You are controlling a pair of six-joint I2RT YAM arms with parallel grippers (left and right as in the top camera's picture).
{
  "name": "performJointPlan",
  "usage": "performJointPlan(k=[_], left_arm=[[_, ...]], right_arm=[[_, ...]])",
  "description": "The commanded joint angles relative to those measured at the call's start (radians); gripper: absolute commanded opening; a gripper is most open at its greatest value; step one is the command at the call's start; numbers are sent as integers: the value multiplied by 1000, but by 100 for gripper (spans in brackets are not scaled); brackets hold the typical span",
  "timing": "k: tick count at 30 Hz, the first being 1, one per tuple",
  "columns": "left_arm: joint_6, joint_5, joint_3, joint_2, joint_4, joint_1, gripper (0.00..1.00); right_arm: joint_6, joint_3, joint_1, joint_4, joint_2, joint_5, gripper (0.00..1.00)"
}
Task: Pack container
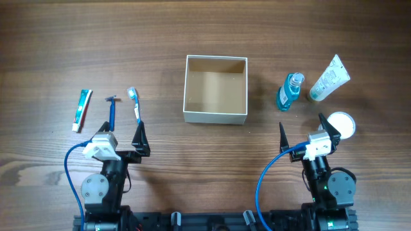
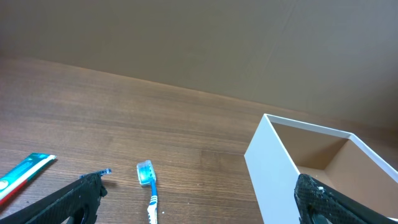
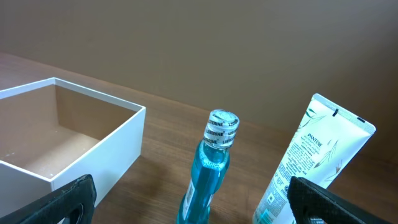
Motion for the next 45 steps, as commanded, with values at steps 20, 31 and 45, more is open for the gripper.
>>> performJointPlan(k=[20, 31, 45], left_arm=[[-10, 16, -7, -6, 0, -5, 100], [-10, 16, -7, -6, 0, -5, 100], [-10, 16, -7, -6, 4, -5, 100]], right_arm=[[-6, 0, 2, 3, -2, 10, 100], [-6, 0, 2, 3, -2, 10, 100], [211, 0, 2, 3, 2, 3, 100]])
